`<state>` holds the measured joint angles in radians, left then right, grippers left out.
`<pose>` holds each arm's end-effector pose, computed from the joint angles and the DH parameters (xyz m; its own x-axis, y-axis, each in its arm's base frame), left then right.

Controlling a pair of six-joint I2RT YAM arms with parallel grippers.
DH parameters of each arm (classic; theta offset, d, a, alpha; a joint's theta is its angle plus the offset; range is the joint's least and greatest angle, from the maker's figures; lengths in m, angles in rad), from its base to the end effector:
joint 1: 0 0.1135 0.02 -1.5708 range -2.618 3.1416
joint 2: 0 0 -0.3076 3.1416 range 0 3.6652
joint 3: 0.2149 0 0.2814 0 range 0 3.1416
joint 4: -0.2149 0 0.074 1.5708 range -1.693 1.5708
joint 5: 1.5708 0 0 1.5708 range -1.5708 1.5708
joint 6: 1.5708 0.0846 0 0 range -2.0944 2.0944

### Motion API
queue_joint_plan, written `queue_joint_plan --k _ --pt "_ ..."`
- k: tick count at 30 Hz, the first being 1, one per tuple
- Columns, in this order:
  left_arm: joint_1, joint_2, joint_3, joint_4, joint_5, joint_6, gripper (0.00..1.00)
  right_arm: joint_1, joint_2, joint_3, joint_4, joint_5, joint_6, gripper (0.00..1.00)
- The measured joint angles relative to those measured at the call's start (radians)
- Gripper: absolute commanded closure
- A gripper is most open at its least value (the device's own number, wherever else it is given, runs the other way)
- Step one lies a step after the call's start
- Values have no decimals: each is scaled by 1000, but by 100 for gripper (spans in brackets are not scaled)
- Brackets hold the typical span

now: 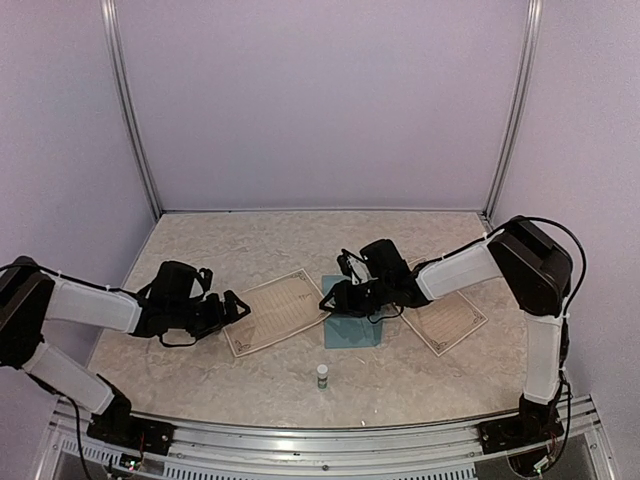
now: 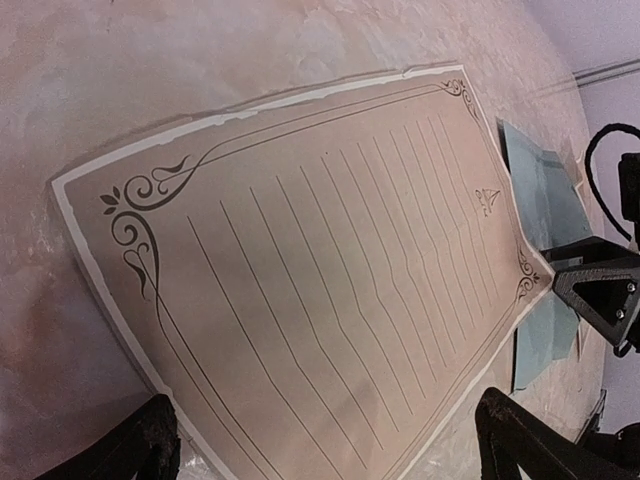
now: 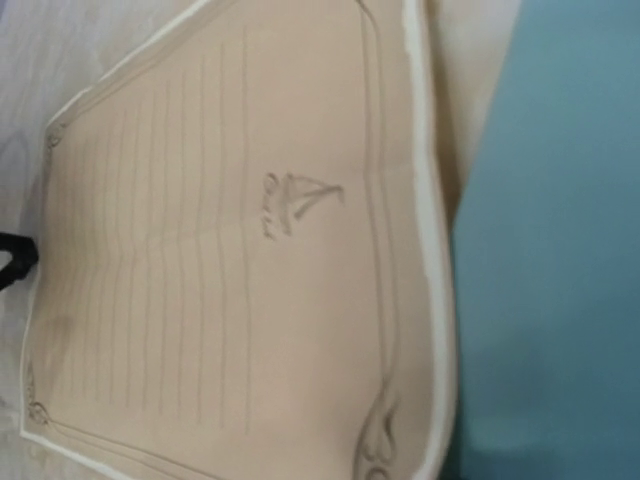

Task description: Place the letter into the envelope and seal it

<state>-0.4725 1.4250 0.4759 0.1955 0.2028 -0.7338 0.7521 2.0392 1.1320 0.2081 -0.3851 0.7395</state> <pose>0.2581 -0.1511 0.1220 -0.8386 -0.3081 -0.4493 0.0202 0.8066 -0.5907 0.3377 0.3594 0.1103 -0.9154 -0.0011 -0.4026 -0.3062 0.6512 0.6944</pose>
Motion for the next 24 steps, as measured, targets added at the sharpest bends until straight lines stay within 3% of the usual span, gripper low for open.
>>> queue_joint_plan --k 5,14,19,24 --pt "-7 15 0 27 0 0 1 1 11 5 28 -11 21 100" --pt "-4 -40 0 6 -14 2 1 1 -26 12 27 19 -30 100" --pt "64 -193 33 -71 -5 42 1 2 -189 28 -26 31 -172 100" --pt "119 -304 168 -130 61 123 1 2 -342 131 -117 -19 -334 100"
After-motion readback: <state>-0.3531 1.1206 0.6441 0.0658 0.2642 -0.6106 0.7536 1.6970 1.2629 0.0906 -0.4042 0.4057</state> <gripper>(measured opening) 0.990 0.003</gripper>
